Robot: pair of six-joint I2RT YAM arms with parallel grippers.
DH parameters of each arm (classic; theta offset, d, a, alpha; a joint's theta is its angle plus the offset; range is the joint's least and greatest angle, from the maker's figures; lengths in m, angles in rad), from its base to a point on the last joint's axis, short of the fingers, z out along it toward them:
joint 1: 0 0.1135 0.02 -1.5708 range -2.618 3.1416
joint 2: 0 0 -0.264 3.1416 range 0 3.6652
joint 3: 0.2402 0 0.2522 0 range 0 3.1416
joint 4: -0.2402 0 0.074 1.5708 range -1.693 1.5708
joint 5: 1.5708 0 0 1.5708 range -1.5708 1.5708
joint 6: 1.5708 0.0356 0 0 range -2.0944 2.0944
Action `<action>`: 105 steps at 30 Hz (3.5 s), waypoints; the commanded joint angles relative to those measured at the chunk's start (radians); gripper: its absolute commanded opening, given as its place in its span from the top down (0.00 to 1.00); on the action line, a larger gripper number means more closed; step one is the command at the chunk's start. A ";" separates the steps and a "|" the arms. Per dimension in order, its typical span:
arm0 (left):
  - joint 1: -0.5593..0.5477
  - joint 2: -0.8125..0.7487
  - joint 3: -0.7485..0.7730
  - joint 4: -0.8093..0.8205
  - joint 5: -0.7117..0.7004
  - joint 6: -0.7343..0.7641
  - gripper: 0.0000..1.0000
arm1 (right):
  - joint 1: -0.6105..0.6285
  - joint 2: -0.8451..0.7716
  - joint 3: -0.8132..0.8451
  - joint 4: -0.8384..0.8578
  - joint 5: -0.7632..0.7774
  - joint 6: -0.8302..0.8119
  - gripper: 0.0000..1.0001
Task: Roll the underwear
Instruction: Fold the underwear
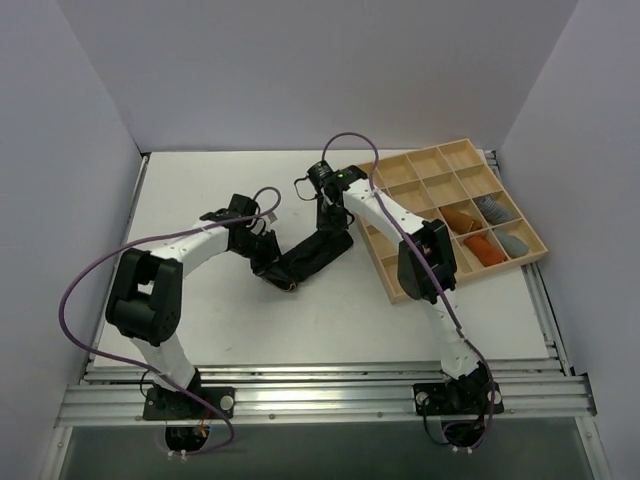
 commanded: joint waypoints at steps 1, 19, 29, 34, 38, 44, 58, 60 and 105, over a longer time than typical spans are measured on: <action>0.047 0.070 0.069 -0.023 0.067 0.059 0.98 | -0.026 0.037 0.067 -0.039 -0.046 -0.055 0.86; 0.171 0.247 0.268 -0.053 0.130 0.073 0.98 | -0.061 -0.102 -0.077 0.117 -0.057 -0.085 0.70; 0.167 0.273 0.305 -0.102 0.139 0.110 0.98 | -0.008 -0.293 -0.443 0.343 -0.015 0.132 0.65; 0.160 0.277 0.285 -0.145 0.113 0.145 0.98 | -0.011 -0.234 -0.440 0.357 0.003 0.133 0.69; 0.141 0.270 0.293 -0.203 0.078 0.167 0.98 | -0.046 -0.165 -0.363 0.335 0.037 0.077 0.69; 0.094 0.250 0.290 -0.224 0.046 0.156 0.98 | -0.043 -0.220 -0.331 0.346 -0.052 0.076 0.66; -0.027 0.216 0.233 -0.158 0.036 0.085 0.98 | 0.132 -0.380 -0.550 0.385 0.003 0.408 0.53; -0.050 0.187 0.213 -0.135 0.036 0.060 0.98 | 0.121 -0.438 -0.590 0.383 0.003 0.423 0.54; 0.076 0.087 -0.047 -0.023 0.084 -0.050 0.96 | -0.078 -0.092 -0.486 0.437 0.003 0.074 1.00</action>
